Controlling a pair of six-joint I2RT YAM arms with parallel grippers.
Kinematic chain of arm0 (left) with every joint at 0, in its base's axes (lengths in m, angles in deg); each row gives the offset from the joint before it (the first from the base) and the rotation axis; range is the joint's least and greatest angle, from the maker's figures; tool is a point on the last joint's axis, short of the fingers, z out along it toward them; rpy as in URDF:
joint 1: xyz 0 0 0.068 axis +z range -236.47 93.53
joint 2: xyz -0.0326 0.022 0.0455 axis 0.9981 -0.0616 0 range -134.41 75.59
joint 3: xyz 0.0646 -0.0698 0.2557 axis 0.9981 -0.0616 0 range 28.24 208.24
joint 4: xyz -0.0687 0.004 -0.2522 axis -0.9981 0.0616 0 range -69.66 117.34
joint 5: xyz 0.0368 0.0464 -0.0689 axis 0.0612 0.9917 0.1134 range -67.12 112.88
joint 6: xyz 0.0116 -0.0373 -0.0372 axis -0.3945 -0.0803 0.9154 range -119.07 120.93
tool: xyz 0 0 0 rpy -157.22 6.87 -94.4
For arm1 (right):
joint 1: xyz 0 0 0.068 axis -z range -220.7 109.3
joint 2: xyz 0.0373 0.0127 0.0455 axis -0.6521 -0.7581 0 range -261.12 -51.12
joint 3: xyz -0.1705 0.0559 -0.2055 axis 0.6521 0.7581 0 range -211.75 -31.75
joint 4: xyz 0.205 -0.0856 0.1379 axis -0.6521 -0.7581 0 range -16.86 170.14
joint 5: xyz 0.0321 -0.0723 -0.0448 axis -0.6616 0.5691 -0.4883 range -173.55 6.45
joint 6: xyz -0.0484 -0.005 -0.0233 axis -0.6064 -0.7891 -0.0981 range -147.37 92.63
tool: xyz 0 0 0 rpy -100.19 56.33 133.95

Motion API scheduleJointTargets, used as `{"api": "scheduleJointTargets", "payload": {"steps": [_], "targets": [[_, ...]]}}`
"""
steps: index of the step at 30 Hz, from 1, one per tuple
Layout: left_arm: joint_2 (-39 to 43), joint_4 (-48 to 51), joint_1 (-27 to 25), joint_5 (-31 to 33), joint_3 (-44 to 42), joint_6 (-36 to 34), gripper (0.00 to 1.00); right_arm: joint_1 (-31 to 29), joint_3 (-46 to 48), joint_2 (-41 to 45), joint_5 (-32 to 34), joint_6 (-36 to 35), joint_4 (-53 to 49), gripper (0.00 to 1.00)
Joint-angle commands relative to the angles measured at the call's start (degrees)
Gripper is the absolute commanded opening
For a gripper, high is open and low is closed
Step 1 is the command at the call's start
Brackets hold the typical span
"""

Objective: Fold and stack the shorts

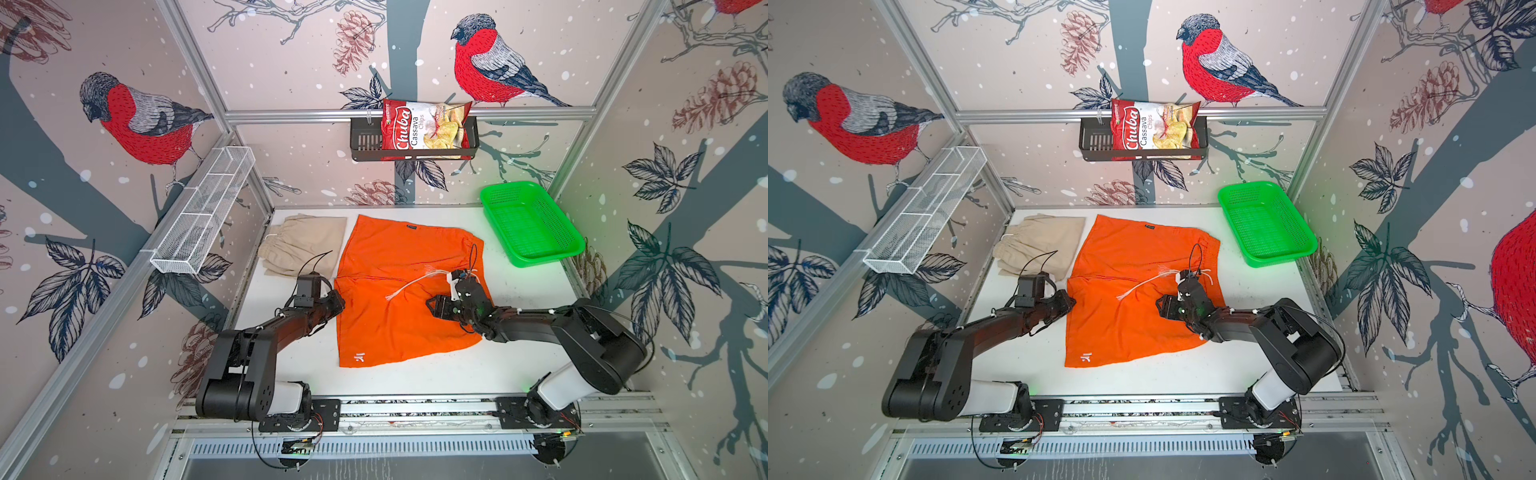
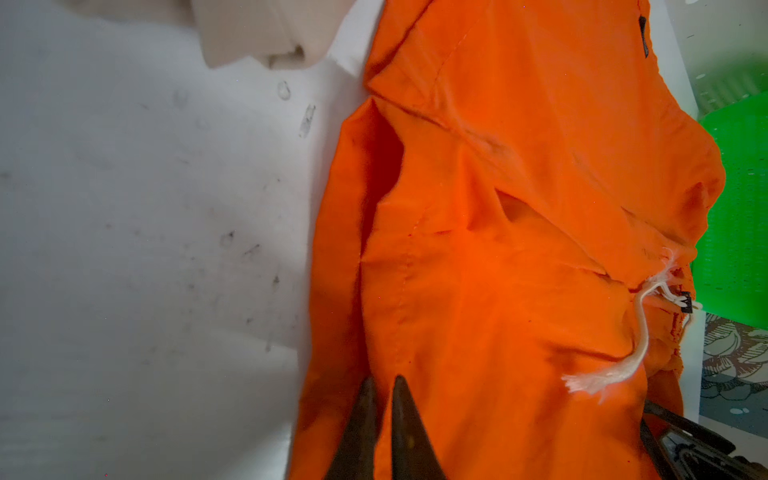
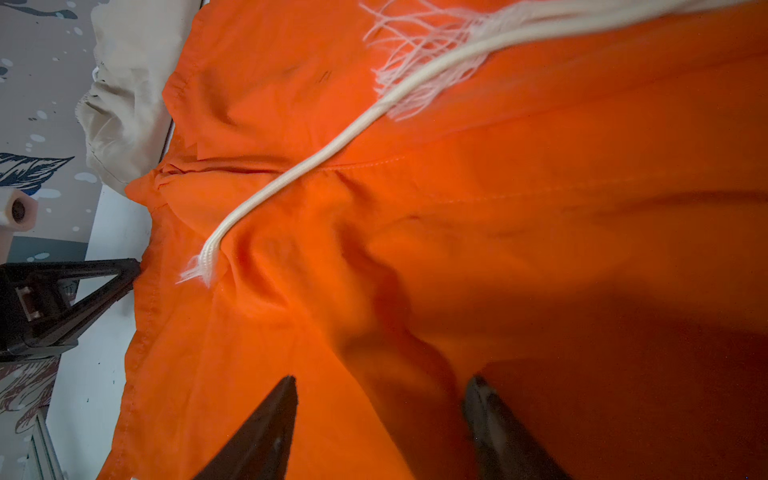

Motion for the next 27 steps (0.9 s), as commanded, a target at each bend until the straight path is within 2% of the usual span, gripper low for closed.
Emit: {"api": "scheduleJointTargets", "payload": {"steps": [1,5,13,21,27], "targets": [[1.12,1.45,0.1,-0.08,0.96,-1.6,0.08,-0.05,0.21,-0.53,0.01,0.77,-4.12,0.67],[2.12,2.12,0.1,0.72,1.43,-2.03,0.0,-0.04,0.38,-0.82,-0.01,0.73,-4.13,0.67],[5.0,1.75,0.1,2.0,2.88,-2.13,0.0,0.09,1.26,-1.07,0.32,0.9,-4.39,0.66],[11.37,2.77,0.1,8.31,3.02,-3.27,0.0,0.48,1.71,-2.64,1.14,1.65,-5.29,0.67],[13.7,1.95,0.1,10.64,0.52,-2.42,0.0,0.48,1.53,-2.66,1.32,1.6,-5.68,0.67]]}}
